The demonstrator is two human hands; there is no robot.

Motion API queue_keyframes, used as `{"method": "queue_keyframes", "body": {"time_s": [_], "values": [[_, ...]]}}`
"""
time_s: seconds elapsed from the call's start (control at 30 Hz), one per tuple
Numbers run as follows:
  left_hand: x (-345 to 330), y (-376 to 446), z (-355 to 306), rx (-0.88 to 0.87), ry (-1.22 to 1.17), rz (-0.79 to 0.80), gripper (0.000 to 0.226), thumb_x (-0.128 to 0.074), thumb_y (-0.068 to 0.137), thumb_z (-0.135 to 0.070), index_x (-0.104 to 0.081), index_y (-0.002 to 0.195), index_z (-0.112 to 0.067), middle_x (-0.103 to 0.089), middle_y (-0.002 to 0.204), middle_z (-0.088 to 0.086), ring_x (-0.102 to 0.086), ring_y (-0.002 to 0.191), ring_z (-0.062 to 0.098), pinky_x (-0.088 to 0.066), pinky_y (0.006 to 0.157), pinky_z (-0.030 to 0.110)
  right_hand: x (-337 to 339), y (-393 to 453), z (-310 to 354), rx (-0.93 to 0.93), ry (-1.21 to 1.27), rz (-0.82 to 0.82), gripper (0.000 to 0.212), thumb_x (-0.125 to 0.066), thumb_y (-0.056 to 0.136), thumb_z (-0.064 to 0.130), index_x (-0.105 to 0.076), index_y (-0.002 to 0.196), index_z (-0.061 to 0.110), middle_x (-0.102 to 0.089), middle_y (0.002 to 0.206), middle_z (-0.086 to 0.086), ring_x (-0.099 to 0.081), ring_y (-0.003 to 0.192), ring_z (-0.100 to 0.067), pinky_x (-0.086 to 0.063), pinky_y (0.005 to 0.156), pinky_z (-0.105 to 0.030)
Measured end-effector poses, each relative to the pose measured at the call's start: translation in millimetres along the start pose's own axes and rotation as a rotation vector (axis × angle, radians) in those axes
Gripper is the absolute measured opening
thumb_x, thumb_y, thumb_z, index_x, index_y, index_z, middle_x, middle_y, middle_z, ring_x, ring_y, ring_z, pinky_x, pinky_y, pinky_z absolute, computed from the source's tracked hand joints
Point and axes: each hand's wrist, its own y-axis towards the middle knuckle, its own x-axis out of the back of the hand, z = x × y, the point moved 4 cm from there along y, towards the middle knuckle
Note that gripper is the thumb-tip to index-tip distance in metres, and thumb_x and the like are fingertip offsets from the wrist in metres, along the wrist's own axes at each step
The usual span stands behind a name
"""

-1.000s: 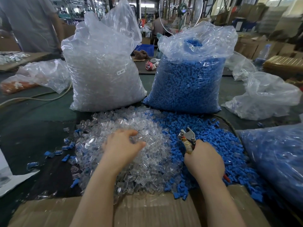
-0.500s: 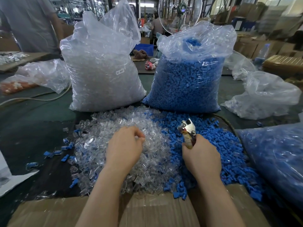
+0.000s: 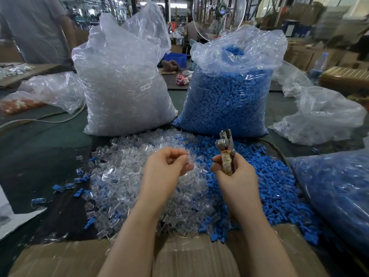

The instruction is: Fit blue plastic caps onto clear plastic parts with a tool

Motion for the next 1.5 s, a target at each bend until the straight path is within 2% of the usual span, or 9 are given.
{"method": "queue_keyframes", "body": {"time_s": [0.23,0.37,0.47,0.63,0.8,0.97,1.17,1.37,1.5], "values": [[-0.9,-1.5,-0.8,0.055,-0.202,0.102,0.009,-0.070,0.087,-0.010,-0.075,0.094,-0.014,-0.077,0.087,0.003,-0.074,0.083,0.015,-0.058,0.074,0.021,-0.1,-2.6,6.2,0.087,0.109,0.048,0.019,-0.069,0.089,0.014,-0.065,0.082,0.031,-0.067,0.083,0.022,-0.063,0.075,0.001,-0.049,0.061,-0.013],[-2.5,-2.5,-2.7,0.019,-0.114,0.051,0.009,-0.070,0.089,-0.013,-0.077,0.090,-0.020,-0.075,0.075,-0.004,-0.067,0.062,0.005,-0.054,0.064,0.015,-2.8,-2.8,8.4,0.103,0.146,0.060,0.019,-0.070,0.088,0.012,-0.065,0.085,0.030,-0.067,0.081,0.024,-0.063,0.074,0.003,-0.045,0.062,-0.006],[-4.9,-3.7,-4.0,-0.011,-0.046,0.020,0.012,-0.070,0.090,-0.013,-0.077,0.088,-0.023,-0.071,0.068,-0.008,-0.058,0.051,-0.001,-0.052,0.057,0.013,-3.3,-2.7,9.6,0.121,0.141,0.043,0.018,-0.073,0.087,0.017,-0.063,0.082,0.030,-0.066,0.078,0.022,-0.061,0.070,0.002,-0.045,0.060,-0.009],[-6.8,-4.3,-5.5,-0.027,-0.025,0.027,0.011,-0.070,0.090,-0.014,-0.077,0.091,-0.021,-0.071,0.072,-0.008,-0.060,0.053,0.000,-0.054,0.059,0.014,-2.1,-3.6,11.5,0.147,0.152,0.035,0.016,-0.072,0.087,0.017,-0.064,0.082,0.030,-0.067,0.079,0.020,-0.063,0.071,0.001,-0.046,0.061,-0.010],[-6.4,-5.2,-4.5,0.026,-0.125,0.071,0.007,-0.073,0.086,-0.006,-0.077,0.089,-0.011,-0.076,0.078,0.001,-0.071,0.069,0.009,-0.055,0.066,0.016,-3.6,-5.1,13.4,0.151,0.160,0.043,0.016,-0.069,0.089,0.017,-0.064,0.085,0.031,-0.067,0.084,0.021,-0.063,0.074,0.000,-0.047,0.064,-0.011],[-5.5,-4.8,-3.6,0.037,-0.139,0.094,0.018,-0.076,0.078,0.001,-0.078,0.082,-0.017,-0.076,0.084,-0.001,-0.072,0.086,0.015,-0.057,0.083,0.027,-3.3,-5.9,15.2,0.164,0.152,0.025,0.016,-0.070,0.088,0.019,-0.062,0.089,0.033,-0.066,0.088,0.023,-0.063,0.077,-0.001,-0.047,0.066,-0.014],[-8.8,-4.2,2.2,0.090,-0.203,0.094,0.034,-0.076,0.072,0.013,-0.074,0.094,-0.012,-0.072,0.076,-0.001,-0.069,0.075,0.011,-0.058,0.074,0.024,-3.5,-7.5,16.7,0.191,0.155,-0.004,0.017,-0.073,0.086,0.020,-0.061,0.088,0.032,-0.066,0.088,0.015,-0.063,0.075,-0.008,-0.055,0.070,-0.034],[-9.6,-4.3,1.9,0.081,-0.223,0.061,0.017,-0.078,0.076,0.003,-0.073,0.086,-0.009,-0.073,0.072,0.000,-0.071,0.071,0.014,-0.061,0.072,0.027,-2.3,-8.2,17.5,0.191,0.182,-0.029,0.019,-0.074,0.085,0.019,-0.062,0.088,0.034,-0.066,0.084,0.014,-0.063,0.073,-0.008,-0.056,0.070,-0.037],[-10.2,-5.4,-0.7,0.059,-0.217,0.050,0.013,-0.078,0.077,0.002,-0.074,0.084,-0.009,-0.074,0.074,0.003,-0.071,0.071,0.014,-0.058,0.069,0.022,-2.2,-8.3,18.0,0.185,0.197,-0.043,0.020,-0.074,0.085,0.019,-0.061,0.087,0.033,-0.067,0.084,0.012,-0.063,0.073,-0.009,-0.056,0.070,-0.038]]}}
